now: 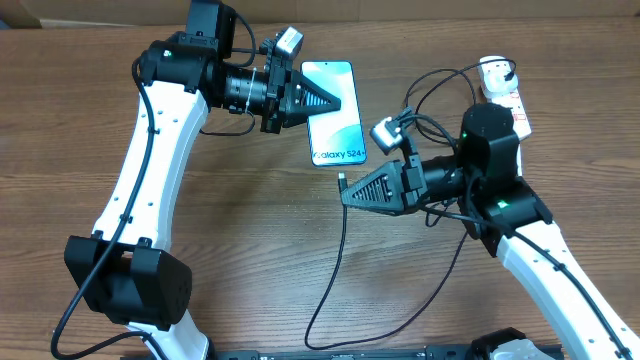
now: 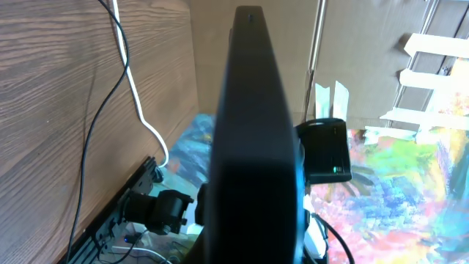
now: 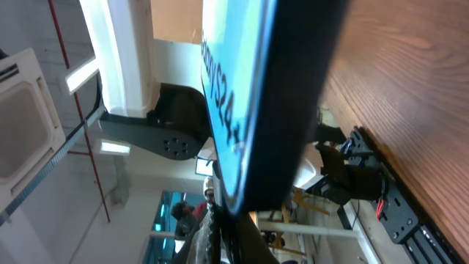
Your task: Plug charger to phone and switch on socket
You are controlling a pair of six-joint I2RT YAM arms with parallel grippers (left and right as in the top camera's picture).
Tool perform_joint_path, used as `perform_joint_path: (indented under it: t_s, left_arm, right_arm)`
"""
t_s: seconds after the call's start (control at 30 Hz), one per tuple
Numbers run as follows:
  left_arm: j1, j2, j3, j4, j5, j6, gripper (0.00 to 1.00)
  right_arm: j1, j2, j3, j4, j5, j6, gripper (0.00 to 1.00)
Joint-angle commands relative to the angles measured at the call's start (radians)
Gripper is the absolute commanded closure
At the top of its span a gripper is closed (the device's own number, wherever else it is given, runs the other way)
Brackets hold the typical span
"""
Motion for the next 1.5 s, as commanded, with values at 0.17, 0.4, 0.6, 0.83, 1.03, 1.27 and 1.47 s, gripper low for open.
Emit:
perform_joint_path:
  t_s: [0.17,0.4,0.6,0.83,1.03,1.27,1.47]
  left_arm:
    - [0.004,-0.004,0.010,0.003,0.026,0.018,0.96]
    - [0.004,-0.004,0.010,-0.031,-0.043,0.020,0.96]
    - [0.004,-0.004,0.010,-0.042,-0.048,0.026,0.96]
    - [0.004,-0.004,0.010,-0.041,-0.006,0.030,0.96]
    - [0.004,-0.004,0.010,-0.047,-0.006,0.030,0.96]
    - [0.004,-0.004,0.010,-0.050,-0.006,0.030,0.96]
    - [0.004,-0.004,0.010,-0.050,-0.006,0.030,0.96]
  right_arm:
    - [0.016,-0.001,0.018,0.008,0.023,0.004,0.96]
    - [0.016,-0.001,0.018,0.008,0.041,0.003,0.96]
    - [0.016,-0.001,0.018,0.008,0.045,0.000,0.96]
    - [0.016,0.000,0.018,0.007,0.048,0.000,0.96]
    - [0.014,0.000,0.018,0.007,0.048,0.000,0.96]
    - [-0.008,0.000,0.017,-0.010,0.059,0.000,0.96]
    - [-0.008,0.000,0.017,-0.061,0.085,-0.031,0.96]
